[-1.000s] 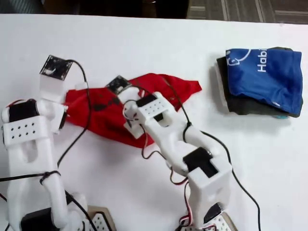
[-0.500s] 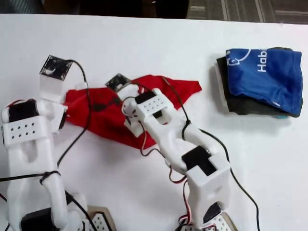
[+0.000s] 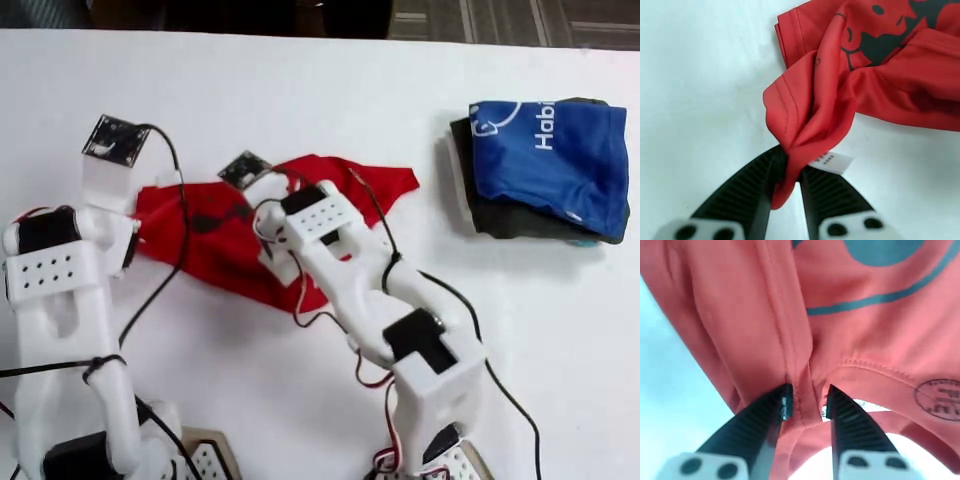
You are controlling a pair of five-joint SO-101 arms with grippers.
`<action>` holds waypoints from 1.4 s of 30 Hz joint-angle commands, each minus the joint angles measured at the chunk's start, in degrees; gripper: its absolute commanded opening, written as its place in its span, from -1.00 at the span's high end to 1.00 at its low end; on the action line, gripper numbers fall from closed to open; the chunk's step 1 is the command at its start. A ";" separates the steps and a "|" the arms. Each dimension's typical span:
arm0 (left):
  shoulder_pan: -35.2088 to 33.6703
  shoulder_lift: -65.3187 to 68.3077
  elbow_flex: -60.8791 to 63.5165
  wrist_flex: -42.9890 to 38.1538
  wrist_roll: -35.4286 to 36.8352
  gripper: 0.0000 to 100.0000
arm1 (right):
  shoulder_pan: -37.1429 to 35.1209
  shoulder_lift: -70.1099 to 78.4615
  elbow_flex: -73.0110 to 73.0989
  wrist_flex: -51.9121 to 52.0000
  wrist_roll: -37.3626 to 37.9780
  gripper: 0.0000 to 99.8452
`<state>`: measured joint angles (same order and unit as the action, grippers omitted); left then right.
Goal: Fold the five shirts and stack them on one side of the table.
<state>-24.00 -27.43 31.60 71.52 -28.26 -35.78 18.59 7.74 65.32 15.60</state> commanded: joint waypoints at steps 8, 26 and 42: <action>-0.26 -1.93 -0.31 -0.97 0.18 0.95 | 0.40 -1.71 -1.49 0.13 0.26 0.96; 0.00 -1.93 0.22 -0.88 0.26 0.95 | 8.22 -13.41 -0.35 6.20 6.33 0.92; -0.26 -1.76 0.22 -0.88 0.18 0.95 | -0.48 -17.36 12.13 4.88 6.33 0.81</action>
<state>-24.00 -27.43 32.13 71.52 -28.26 -35.78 4.88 19.69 71.03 21.41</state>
